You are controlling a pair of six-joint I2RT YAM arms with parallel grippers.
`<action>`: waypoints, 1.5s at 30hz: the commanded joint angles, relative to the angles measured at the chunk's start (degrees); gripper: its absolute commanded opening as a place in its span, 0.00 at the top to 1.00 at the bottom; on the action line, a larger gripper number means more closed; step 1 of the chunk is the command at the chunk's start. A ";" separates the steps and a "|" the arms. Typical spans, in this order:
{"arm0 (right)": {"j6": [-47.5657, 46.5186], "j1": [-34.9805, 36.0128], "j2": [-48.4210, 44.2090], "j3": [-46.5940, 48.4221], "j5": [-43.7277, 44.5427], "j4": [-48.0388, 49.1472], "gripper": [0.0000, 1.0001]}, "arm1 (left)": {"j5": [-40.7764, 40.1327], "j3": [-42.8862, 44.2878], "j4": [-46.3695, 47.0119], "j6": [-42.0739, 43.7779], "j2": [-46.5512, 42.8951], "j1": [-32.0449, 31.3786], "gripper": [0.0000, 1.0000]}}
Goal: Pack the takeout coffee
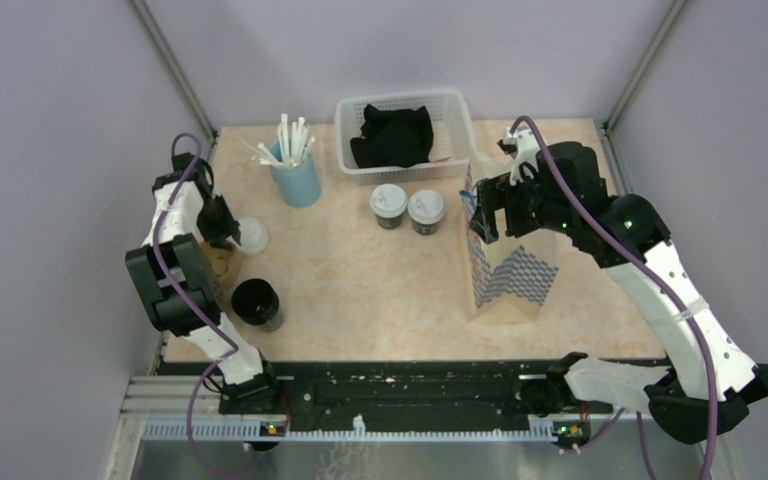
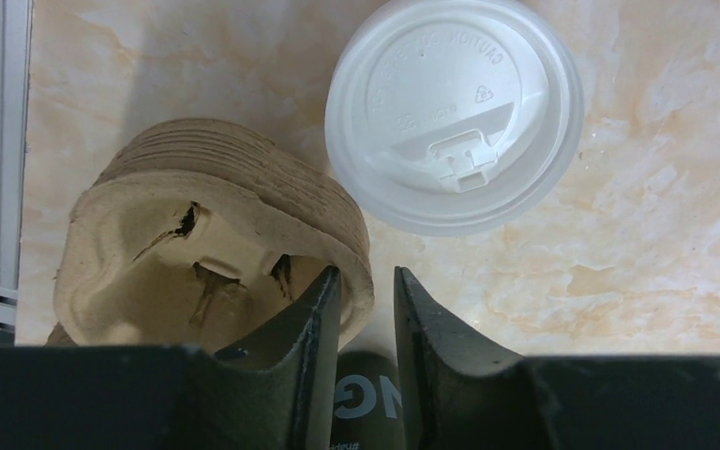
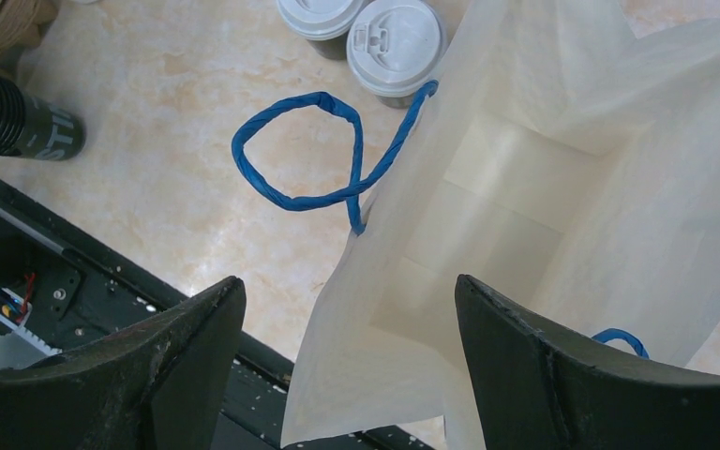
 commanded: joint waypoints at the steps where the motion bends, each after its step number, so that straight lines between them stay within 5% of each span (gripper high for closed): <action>1: -0.66 0.60 -0.27 2.34 0.35 2.55 0.18 | -0.75 3.08 -1.33 0.35 0.24 0.15 0.69; 9: -0.64 0.55 -0.09 2.41 0.07 2.64 0.18 | -0.89 3.91 -1.93 0.87 0.30 0.14 0.80; 13: -0.56 0.56 -0.08 2.32 -0.15 2.73 0.18 | -0.78 3.94 -2.66 0.72 1.31 0.13 0.62; 17: -0.38 0.52 -0.08 2.21 -0.49 2.82 0.18 | -1.50 3.47 -2.70 -0.15 2.02 0.09 0.62; 39: -0.36 0.59 0.07 2.10 -1.35 3.17 0.19 | -3.85 7.39 -6.38 -0.49 -1.68 0.16 0.85; 45: 0.26 0.65 -0.17 2.55 -1.99 3.27 0.19 | -3.80 9.78 -9.66 -2.88 -4.50 -0.01 1.00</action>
